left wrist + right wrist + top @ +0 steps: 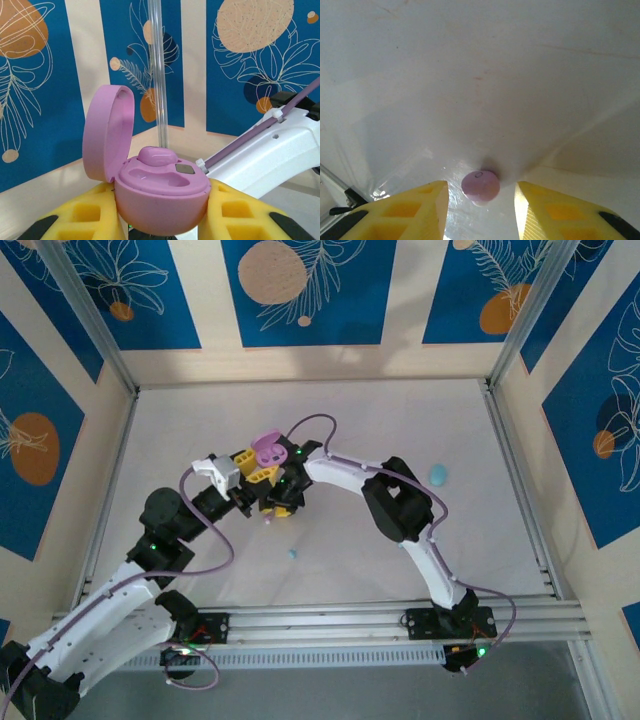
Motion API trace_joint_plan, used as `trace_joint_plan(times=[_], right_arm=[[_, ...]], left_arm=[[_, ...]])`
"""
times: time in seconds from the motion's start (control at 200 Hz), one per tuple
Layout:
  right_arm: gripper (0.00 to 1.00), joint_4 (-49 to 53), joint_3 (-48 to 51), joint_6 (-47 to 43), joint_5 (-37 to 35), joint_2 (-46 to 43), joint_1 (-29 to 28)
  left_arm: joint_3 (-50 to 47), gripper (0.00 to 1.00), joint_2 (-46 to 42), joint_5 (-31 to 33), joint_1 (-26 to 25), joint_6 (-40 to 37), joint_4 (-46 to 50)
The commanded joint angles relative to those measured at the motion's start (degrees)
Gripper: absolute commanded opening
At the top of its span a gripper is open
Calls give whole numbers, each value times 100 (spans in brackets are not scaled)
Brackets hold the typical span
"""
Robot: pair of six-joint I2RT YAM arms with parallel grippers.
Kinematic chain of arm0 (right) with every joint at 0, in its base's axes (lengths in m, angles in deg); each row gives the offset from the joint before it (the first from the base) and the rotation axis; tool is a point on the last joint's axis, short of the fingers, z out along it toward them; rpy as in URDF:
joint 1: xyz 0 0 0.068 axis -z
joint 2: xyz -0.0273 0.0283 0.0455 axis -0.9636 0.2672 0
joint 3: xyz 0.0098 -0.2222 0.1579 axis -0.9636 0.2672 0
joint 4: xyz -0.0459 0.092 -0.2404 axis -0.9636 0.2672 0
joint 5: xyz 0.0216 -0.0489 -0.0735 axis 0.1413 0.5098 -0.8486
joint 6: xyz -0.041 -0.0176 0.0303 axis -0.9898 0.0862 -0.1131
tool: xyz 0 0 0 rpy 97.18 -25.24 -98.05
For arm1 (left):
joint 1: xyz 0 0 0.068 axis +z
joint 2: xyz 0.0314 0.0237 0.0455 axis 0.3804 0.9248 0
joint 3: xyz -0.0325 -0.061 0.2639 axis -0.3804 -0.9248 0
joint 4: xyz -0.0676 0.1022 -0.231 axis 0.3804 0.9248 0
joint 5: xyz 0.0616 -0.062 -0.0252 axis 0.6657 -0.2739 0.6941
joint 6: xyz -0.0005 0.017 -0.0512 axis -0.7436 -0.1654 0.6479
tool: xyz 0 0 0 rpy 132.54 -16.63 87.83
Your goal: Insert the wireless bluetooth earbuds into the charging case
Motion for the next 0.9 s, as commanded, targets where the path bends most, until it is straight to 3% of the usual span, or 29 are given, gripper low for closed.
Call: trace_joint_plan(times=[0.0,0.895], right_arm=[[40,272,-258,146,-177,143,-82],[34,1185,-1567,-560,-550,944,-396]], left_arm=[[198,30,-155,78,-37,-131,3],[135,31,-250,147,-41,-122,32]])
